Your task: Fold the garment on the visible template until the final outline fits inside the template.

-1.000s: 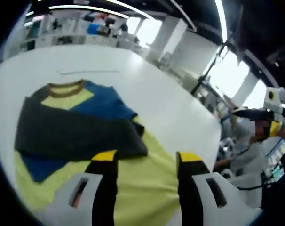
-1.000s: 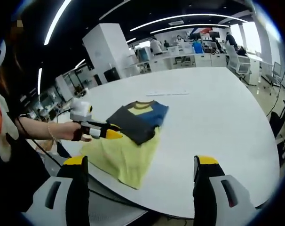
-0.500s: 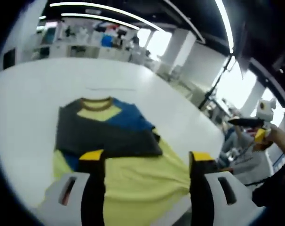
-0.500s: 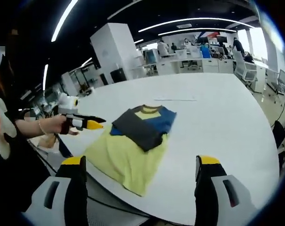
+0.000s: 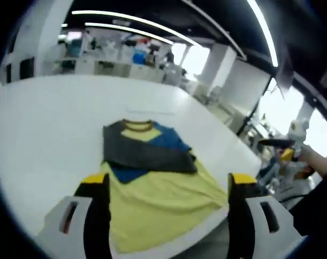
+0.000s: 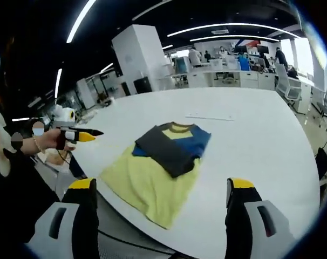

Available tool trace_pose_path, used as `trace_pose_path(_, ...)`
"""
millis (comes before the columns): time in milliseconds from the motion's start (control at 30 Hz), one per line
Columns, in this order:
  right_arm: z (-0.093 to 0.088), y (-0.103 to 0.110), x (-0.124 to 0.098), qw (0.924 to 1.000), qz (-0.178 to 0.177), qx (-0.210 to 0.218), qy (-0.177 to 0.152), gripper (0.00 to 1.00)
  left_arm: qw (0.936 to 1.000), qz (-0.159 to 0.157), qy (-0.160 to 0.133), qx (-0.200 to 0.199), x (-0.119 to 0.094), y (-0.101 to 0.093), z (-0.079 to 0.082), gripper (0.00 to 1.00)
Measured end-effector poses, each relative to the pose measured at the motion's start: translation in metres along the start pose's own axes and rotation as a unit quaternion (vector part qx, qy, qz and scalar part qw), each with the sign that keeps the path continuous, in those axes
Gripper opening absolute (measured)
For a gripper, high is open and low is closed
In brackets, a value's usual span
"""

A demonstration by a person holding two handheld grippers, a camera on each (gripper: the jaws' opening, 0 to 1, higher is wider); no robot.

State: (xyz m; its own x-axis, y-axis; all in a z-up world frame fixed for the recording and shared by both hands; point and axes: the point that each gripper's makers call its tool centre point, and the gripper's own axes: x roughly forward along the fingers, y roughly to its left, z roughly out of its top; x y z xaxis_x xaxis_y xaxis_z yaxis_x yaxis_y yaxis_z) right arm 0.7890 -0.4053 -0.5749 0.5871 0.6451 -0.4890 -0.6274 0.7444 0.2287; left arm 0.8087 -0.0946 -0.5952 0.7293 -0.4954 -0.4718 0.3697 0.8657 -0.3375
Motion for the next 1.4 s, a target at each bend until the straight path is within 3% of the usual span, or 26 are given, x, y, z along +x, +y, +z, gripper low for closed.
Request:
trace_pose_path(200, 0.000, 0.006, 0.000, 1.0000, 0.001, -0.001, -0.001, 1.00, 0.9997, 0.019, 0.003, 0.012, -0.035, 0.019, -0.003, 0.92)
trace_pose_path(300, -0.002, 0.010, -0.001, 1.0000, 0.002, -0.001, -0.001, 1.00, 0.9996, 0.026, 0.002, 0.013, -0.049, 0.027, -0.004, 1.00)
trace_pose_path(667, -0.011, 0.013, -0.009, 0.9999, -0.007, 0.008, 0.000, 0.99, 0.9996, 0.029, 0.001, -0.002, -0.078, 0.038, -0.010, 1.00)
trace_pose_path(1000, -0.015, 0.015, -0.010, 0.9999, -0.009, 0.011, 0.001, 0.99, 0.9990, 0.041, 0.014, -0.004, -0.086, 0.048, -0.022, 1.00)
trace_pose_path(1400, -0.019, 0.017, -0.006, 0.9999, -0.005, 0.007, 0.010, 0.99, 0.9989, 0.039, 0.027, -0.003, -0.080, 0.044, -0.032, 0.99)
